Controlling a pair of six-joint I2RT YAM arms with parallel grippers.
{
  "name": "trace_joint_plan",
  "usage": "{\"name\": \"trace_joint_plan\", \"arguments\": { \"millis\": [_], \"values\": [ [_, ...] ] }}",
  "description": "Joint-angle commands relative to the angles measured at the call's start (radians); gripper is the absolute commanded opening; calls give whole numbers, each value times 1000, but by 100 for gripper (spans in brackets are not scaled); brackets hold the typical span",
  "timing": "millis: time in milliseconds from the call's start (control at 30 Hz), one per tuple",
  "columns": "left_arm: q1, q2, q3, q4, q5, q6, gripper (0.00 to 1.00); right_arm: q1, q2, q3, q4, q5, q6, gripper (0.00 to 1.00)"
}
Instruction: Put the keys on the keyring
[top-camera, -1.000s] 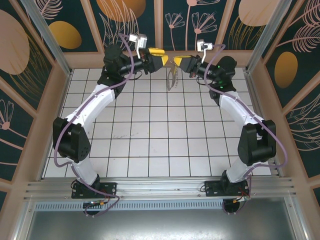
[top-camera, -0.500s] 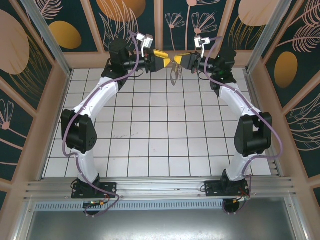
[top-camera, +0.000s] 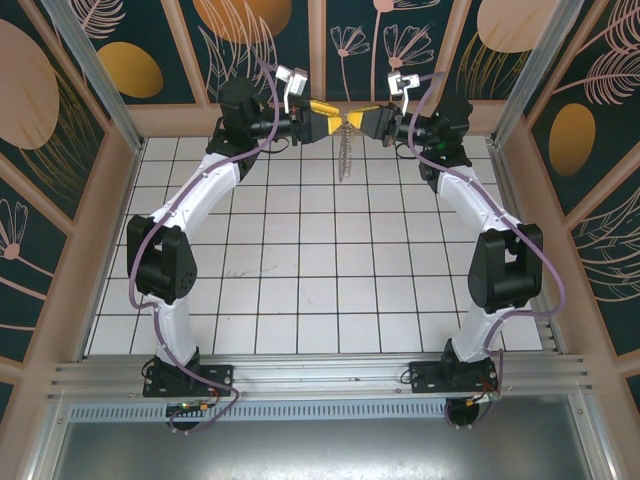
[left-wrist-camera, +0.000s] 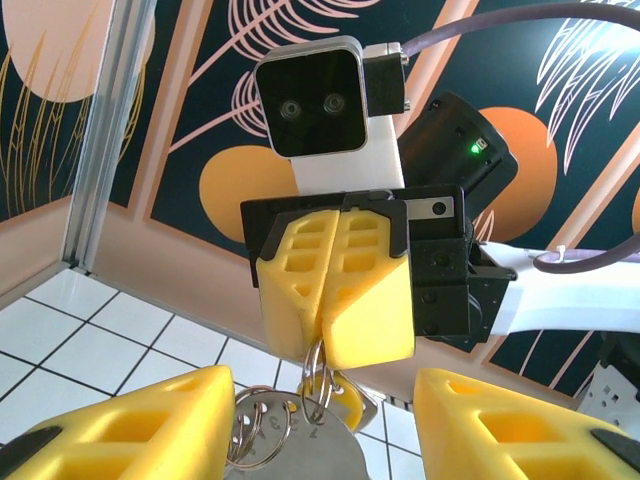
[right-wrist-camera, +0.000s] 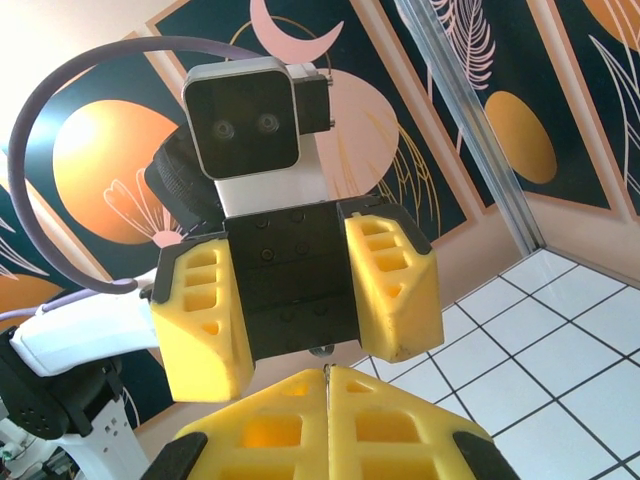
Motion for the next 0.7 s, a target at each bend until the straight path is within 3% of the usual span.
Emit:
{"name": "trace_joint_plan", "arguments": {
  "millis": [0,667],
  "values": [
    [4,21,8,84,31,-49,50,11,9,30,67,-24,7,0],
    [-2,38,2,147,52,-99,30,25,17,30,74,-15,8,0]
  ]
}}
